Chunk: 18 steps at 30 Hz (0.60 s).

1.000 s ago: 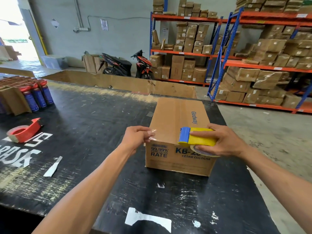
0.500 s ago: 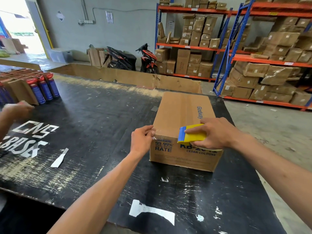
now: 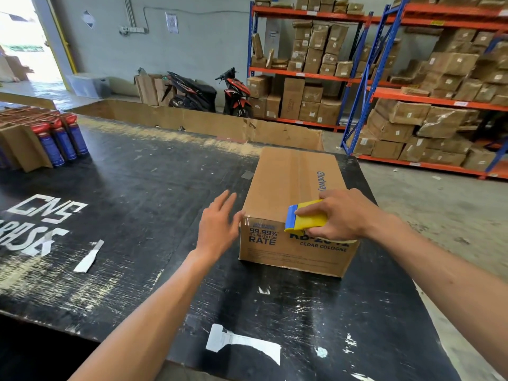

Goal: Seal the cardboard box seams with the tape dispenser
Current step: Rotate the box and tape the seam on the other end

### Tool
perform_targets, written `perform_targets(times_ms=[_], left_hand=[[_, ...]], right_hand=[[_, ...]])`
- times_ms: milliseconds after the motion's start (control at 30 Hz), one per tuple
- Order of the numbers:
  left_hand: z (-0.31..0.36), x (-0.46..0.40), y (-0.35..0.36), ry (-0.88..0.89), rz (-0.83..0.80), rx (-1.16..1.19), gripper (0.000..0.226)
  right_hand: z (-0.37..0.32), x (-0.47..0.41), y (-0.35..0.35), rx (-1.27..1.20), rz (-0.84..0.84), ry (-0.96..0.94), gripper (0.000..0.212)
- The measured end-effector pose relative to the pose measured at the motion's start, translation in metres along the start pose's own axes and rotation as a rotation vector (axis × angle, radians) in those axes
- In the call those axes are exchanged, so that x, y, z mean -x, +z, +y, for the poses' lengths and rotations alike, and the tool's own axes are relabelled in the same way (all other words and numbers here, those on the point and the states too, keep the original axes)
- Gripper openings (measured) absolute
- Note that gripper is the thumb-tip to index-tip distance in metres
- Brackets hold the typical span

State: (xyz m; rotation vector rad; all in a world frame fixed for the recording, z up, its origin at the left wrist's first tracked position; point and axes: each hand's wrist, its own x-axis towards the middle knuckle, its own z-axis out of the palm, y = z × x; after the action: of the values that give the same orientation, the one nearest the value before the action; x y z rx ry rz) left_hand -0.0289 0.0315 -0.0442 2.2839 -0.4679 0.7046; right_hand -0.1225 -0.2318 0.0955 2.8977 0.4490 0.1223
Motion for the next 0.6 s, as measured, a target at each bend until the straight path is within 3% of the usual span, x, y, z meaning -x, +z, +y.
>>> perform_targets(times_ms=[67, 167, 333, 600], left_hand=[[0.006, -0.001, 0.009, 0.394, 0.054, -0.174, 0.052], [0.012, -0.017, 0.020, 0.606, -0.124, -0.308, 0.057], [-0.003, -0.026, 0.031, 0.536, -0.478, -0.324, 0.062], [-0.003, -0.026, 0.032, 0.543, -0.436, -0.286, 0.068]], right_hand=[[-0.003, -0.002, -0.001, 0.011, -0.018, -0.009, 0.056], [-0.005, -0.007, -0.003, 0.035, -0.043, -0.018, 0.056], [-0.003, -0.010, -0.003, 0.047, -0.065, -0.027, 0.057], [-0.003, -0.008, -0.001, 0.049, -0.022, -0.037, 0.054]])
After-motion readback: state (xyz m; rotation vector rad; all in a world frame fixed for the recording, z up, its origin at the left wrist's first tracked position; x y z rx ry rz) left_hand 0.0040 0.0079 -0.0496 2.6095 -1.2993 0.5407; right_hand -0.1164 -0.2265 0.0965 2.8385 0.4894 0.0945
